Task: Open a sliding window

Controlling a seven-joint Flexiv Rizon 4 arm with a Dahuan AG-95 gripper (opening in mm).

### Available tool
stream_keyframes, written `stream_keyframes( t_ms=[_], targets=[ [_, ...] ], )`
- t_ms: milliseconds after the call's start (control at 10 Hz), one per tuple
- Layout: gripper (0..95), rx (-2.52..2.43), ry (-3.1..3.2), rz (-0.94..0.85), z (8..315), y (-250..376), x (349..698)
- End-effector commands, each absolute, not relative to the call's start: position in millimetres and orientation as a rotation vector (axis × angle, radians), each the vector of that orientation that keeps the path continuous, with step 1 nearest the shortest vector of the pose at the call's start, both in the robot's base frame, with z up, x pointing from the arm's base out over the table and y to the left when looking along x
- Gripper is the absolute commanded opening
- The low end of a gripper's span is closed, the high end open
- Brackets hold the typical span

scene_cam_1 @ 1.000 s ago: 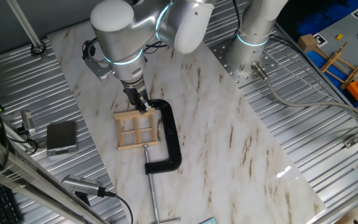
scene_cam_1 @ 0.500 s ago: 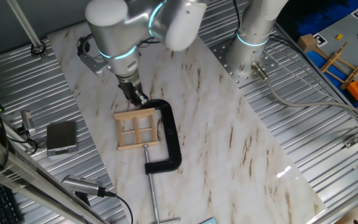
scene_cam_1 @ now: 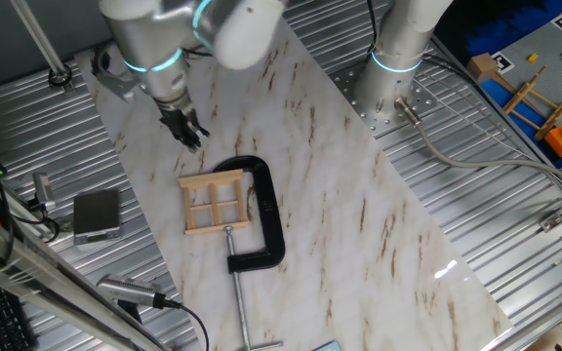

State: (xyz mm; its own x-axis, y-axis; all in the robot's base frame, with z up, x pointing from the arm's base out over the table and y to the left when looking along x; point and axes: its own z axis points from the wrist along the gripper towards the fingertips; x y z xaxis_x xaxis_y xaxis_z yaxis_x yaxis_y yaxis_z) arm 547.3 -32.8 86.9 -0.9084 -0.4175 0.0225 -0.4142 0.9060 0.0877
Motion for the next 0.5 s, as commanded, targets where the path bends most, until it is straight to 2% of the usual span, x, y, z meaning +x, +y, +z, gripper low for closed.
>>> stream_keyframes(
  t_ms=[100, 500],
  targets=[
    [0.0, 0.698, -3.02, -0.128, 87.0, -47.3, 548.9],
    [0.0, 0.697, -3.022, -0.127, 86.2, -47.7, 546.5]
  ],
)
